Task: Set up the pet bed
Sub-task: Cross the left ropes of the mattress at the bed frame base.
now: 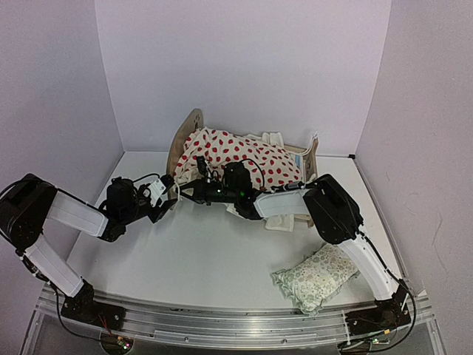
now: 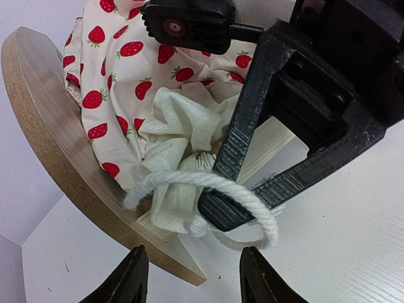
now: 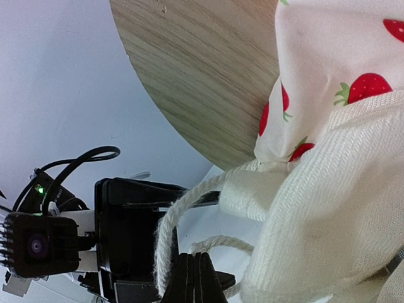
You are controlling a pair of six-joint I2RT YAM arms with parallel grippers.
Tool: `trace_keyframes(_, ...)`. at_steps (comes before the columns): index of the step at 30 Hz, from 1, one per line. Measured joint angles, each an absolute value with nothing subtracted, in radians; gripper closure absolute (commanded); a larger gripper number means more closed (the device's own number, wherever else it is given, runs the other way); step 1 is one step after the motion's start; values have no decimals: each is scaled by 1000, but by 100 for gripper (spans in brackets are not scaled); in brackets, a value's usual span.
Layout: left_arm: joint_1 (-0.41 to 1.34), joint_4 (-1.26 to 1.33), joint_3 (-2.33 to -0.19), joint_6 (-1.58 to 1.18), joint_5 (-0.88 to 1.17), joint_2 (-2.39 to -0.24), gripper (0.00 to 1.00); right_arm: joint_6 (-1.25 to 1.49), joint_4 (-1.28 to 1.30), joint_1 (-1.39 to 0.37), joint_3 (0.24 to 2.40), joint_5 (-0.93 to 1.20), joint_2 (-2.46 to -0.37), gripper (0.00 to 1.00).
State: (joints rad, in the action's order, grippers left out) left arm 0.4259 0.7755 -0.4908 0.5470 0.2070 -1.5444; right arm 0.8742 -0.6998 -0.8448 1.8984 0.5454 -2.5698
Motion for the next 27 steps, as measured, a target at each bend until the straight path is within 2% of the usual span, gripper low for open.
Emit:
trace_keyframes(8,426,831,-490,540,228,-1544,51,878,-695,-844,1909,548,-2576,100)
trace_keyframes(27,426,887,-491,515,281,-1604,63,888,-698,-842,1921,550,-2583,100)
